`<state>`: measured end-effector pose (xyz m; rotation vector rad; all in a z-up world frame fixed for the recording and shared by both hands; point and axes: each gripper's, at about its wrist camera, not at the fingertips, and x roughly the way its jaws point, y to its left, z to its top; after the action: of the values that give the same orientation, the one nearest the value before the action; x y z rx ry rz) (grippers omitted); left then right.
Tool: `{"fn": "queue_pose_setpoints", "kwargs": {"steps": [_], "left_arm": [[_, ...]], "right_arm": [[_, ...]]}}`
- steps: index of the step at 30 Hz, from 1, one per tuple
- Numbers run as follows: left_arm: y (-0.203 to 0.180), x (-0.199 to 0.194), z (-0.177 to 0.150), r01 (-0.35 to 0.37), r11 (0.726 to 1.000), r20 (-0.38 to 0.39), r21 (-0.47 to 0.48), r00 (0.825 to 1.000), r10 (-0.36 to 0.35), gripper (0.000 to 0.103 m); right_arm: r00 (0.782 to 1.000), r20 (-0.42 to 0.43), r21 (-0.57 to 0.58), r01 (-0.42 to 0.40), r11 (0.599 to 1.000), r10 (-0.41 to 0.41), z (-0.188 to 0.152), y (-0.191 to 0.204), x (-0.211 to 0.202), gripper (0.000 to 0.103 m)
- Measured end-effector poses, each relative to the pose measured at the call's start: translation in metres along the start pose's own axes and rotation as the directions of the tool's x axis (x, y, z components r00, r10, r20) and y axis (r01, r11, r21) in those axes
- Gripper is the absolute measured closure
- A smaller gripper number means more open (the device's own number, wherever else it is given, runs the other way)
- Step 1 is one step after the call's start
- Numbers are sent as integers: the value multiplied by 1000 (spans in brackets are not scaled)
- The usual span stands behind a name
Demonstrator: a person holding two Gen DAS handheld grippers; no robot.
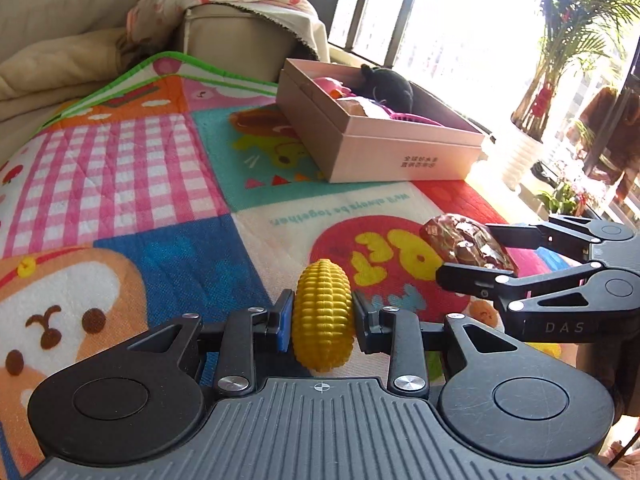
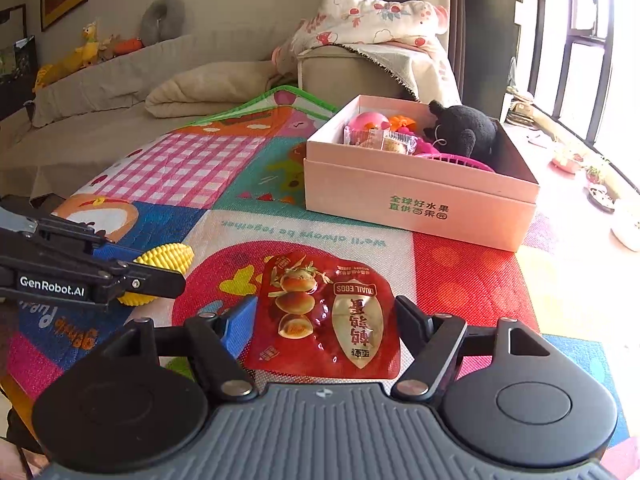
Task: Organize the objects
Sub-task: 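Lower the corn into the pink box with the left tool while the right tool carries the snack bag there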
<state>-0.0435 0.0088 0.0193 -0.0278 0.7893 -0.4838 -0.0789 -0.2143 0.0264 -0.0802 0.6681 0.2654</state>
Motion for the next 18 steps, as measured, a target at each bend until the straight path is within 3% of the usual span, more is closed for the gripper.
{"fn": "queue_pose_setpoints", "kwargs": {"steps": [6, 10, 15, 18], "left_arm": [[-23, -1, 25, 38, 999, 75, 17, 996, -39, 69], [-43, 0, 78, 12, 998, 201, 60, 979, -24, 69], [-58, 27, 152, -17, 999, 319, 47, 948, 1, 69], [-54, 60, 179, 63, 998, 339, -20, 940, -52, 69]], "right_arm": [[993, 101, 30, 56, 998, -59, 8, -16, -52, 30], [983, 154, 37, 98, 994, -103, 14, -23, -72, 30], [977, 171, 44, 121, 992, -127, 19, -26, -74, 30], [978, 167, 50, 122, 991, -128, 17, -27, -73, 30]]}}
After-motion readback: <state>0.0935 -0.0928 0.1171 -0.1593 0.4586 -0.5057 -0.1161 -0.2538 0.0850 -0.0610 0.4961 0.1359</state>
